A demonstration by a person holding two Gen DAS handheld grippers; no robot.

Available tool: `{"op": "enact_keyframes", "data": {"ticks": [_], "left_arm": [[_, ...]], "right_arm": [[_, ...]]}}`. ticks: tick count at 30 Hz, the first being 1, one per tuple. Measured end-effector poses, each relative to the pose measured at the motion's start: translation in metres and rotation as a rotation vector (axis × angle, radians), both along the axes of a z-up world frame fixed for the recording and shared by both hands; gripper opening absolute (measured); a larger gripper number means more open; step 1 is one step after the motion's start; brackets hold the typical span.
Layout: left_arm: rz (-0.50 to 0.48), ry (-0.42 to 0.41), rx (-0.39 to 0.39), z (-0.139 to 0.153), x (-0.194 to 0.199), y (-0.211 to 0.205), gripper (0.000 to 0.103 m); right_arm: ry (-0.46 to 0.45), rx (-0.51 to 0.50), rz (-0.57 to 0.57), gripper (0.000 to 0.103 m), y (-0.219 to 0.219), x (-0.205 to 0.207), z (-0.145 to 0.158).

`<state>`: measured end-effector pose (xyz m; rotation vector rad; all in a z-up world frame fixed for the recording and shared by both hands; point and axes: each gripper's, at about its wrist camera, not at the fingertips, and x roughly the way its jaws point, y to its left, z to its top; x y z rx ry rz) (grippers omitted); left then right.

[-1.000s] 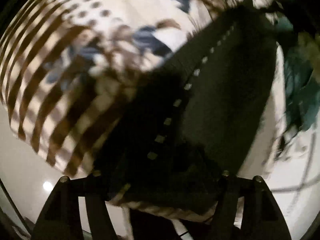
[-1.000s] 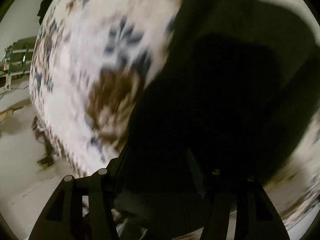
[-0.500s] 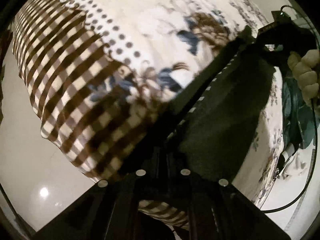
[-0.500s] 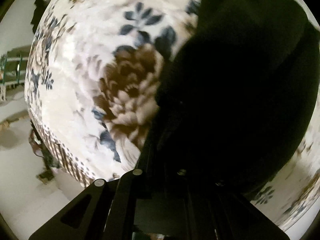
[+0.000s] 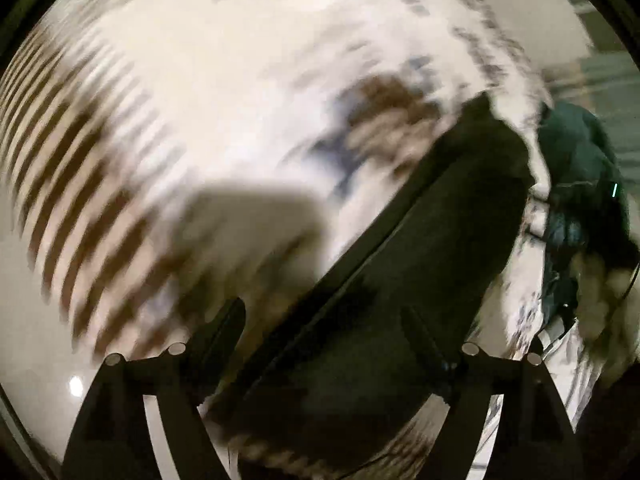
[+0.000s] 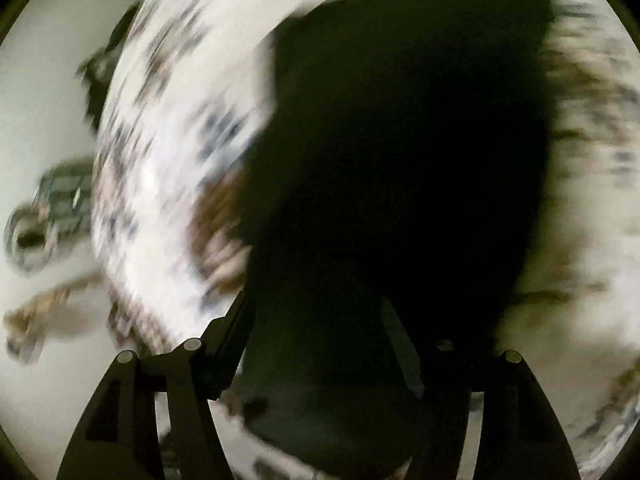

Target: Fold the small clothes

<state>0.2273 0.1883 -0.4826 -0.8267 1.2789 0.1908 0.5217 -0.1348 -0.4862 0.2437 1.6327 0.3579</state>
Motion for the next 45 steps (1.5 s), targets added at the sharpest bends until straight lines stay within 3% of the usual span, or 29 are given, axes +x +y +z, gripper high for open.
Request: {"op": "enact_keyframes", "data": {"ticks": [5, 9, 13, 14, 15, 16, 17, 18, 22, 25, 27, 29, 30, 31, 32, 33, 34, 35, 36, 37, 38, 39, 42, 45], "left_arm": [[-0.164, -0.152, 0.066, 0.019, 0.153, -0.019, 0.079], [-0.256, -0.130, 0.072, -0.004, 0.264, -0.039, 0.079], [-0.355, -0.091, 0.122, -0.028, 0.331, -0.075, 0.077], [-0.377, -0.099, 0.129, -0.032, 0.342, -0.082, 0.043], [-0.409, -0.100, 0.136, -0.038, 0.350, -0.090, 0.012], [-0.418, -0.086, 0.161, -0.038, 0.354, -0.092, 0.008], [-0.418, -0.100, 0.170, -0.036, 0.361, -0.092, 0.008], [-0.415, -0.123, 0.179, -0.032, 0.363, -0.090, 0.007], [-0.375, -0.095, 0.165, -0.042, 0.372, -0.066, 0.007], [-0.398, -0.028, 0.252, -0.063, 0.389, -0.063, 0.003], [-0.379, -0.019, 0.234, -0.066, 0.392, -0.055, 0.003], [-0.344, -0.044, 0.164, -0.058, 0.388, -0.047, 0.006], [-0.319, -0.064, 0.077, -0.053, 0.384, -0.043, 0.007], [-0.309, -0.067, 0.031, -0.051, 0.382, -0.042, 0.020], [-0.310, -0.069, 0.001, -0.049, 0.380, -0.045, 0.052], [-0.328, -0.090, -0.038, -0.049, 0.378, -0.051, 0.068], [-0.343, -0.095, -0.048, -0.052, 0.378, -0.057, 0.077], [-0.364, -0.078, -0.044, -0.057, 0.380, -0.066, 0.076], [-0.395, -0.050, -0.020, -0.066, 0.383, -0.078, 0.073], [-0.404, -0.054, 0.004, -0.069, 0.384, -0.084, 0.058], [-0.413, -0.066, 0.034, -0.069, 0.384, -0.089, 0.014], [-0.419, -0.055, 0.058, -0.068, 0.385, -0.092, 0.015], [-0.429, -0.057, 0.107, -0.071, 0.390, -0.088, 0.015], [-0.439, -0.047, 0.084, -0.079, 0.394, -0.083, 0.016]], "right_arm": [[-0.066, -0.030, -0.185, 0.068, -0.084, 0.061, -0.010], [-0.105, -0.018, -0.232, 0.068, -0.108, 0.103, -0.032], [-0.058, 0.056, -0.261, 0.068, -0.109, 0.130, -0.065], [-0.040, 0.091, -0.273, 0.068, -0.100, 0.129, -0.076], [-0.031, 0.124, -0.279, 0.061, -0.099, 0.131, -0.083], [-0.033, 0.109, -0.285, 0.033, -0.099, 0.132, -0.087], [-0.037, 0.107, -0.294, 0.019, -0.095, 0.130, -0.089], [-0.044, 0.114, -0.316, 0.015, -0.096, 0.129, -0.089], [-0.056, 0.150, -0.400, 0.013, -0.116, 0.122, -0.088], [-0.021, 0.089, -0.389, 0.013, -0.115, 0.130, -0.103], [0.015, 0.084, -0.375, 0.014, -0.115, 0.135, -0.110], [0.021, 0.106, -0.355, 0.018, -0.113, 0.142, -0.104], [0.007, 0.110, -0.353, 0.024, -0.115, 0.145, -0.099], [-0.016, 0.119, -0.357, 0.034, -0.118, 0.147, -0.092], [-0.036, 0.131, -0.370, 0.042, -0.122, 0.150, -0.086], [-0.051, 0.140, -0.388, 0.055, -0.125, 0.155, -0.082], [-0.051, 0.146, -0.404, 0.056, -0.127, 0.161, -0.084], [-0.036, 0.144, -0.413, 0.056, -0.128, 0.166, -0.087], [-0.011, 0.151, -0.415, 0.056, -0.125, 0.174, -0.096], [-0.013, 0.149, -0.411, 0.044, -0.120, 0.180, -0.100], [-0.033, 0.124, -0.393, 0.023, -0.116, 0.183, -0.100], [-0.064, 0.073, -0.366, 0.005, -0.109, 0.188, -0.095], [-0.123, 0.025, -0.382, 0.005, -0.117, 0.196, -0.084], [-0.037, 0.038, -0.376, 0.005, -0.124, 0.199, -0.103]]}}
